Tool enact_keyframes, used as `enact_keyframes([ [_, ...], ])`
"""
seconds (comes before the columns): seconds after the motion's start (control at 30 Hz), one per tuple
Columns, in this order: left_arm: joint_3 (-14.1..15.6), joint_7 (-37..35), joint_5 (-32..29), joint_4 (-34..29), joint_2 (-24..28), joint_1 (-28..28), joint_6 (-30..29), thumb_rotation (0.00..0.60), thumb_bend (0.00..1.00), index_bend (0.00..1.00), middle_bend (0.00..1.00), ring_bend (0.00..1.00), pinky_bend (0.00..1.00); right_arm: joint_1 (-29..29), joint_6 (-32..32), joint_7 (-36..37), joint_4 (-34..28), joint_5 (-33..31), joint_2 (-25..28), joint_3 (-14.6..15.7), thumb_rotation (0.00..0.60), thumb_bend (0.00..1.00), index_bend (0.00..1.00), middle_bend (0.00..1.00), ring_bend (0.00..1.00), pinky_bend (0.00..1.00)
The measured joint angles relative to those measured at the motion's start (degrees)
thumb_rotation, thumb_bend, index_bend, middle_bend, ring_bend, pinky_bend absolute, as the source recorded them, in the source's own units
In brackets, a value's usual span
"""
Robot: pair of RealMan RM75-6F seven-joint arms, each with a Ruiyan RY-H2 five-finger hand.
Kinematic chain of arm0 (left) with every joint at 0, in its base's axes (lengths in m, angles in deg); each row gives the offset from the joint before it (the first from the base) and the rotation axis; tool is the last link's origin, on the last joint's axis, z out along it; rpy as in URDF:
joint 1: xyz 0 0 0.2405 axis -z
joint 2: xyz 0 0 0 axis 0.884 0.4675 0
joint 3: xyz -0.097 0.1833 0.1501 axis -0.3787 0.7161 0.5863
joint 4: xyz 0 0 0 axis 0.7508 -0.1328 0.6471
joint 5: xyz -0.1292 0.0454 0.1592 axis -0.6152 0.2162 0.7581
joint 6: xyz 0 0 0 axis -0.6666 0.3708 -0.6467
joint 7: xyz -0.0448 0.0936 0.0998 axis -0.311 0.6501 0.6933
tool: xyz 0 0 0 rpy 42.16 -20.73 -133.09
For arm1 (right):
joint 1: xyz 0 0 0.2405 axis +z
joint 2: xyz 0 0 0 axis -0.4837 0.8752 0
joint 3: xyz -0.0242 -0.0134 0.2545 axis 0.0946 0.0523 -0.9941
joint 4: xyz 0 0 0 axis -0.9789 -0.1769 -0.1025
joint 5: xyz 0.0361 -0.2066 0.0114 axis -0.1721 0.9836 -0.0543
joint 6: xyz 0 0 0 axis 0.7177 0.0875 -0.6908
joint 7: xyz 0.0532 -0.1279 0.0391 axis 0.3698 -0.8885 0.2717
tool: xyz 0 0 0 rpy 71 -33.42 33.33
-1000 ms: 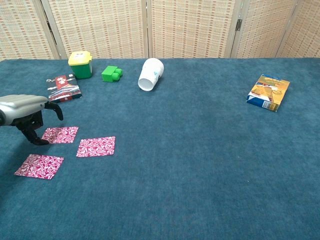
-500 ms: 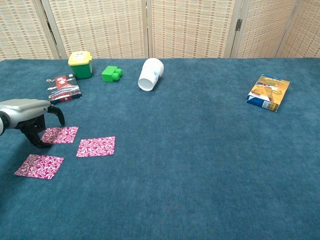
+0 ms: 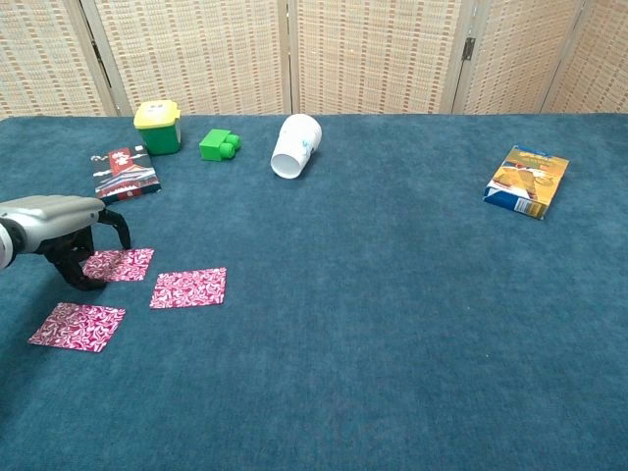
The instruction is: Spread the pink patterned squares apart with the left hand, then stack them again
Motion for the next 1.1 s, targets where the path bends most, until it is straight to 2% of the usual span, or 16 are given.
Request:
enact_keyframes([
  [0.23, 0.0, -0.2, 0.1, 0.2, -0.1, 0.1, 0.0, 0.600, 0.34, 0.37, 0.99, 0.97, 1.00, 0.0, 0.0, 0.0, -0.1, 0.0, 0.1, 0.0, 0.600, 0.28, 0.11, 0.19, 0.12, 0.16],
  [0.6, -0.1, -0.6, 0.4, 0.0, 0.1, 0.1, -0.1, 0.600, 0.34, 0.38, 0.99, 0.97, 1.00, 0.0, -0.1, -0.1, -0.2, 0.1, 0.1, -0.1, 0.600, 0.28, 0.11, 0.19, 0.12, 0.16],
  [1.1, -0.4, 0.1, 1.5, -4.9, 2.1, 0.1, -2.4, 0.600, 0.34, 0.38, 0.99, 0.97, 1.00, -0.3, -0.6, 0.3, 0.3, 0.2, 0.0, 0.0, 0.600, 0.28, 0.11, 0.19, 0.12, 0.16],
])
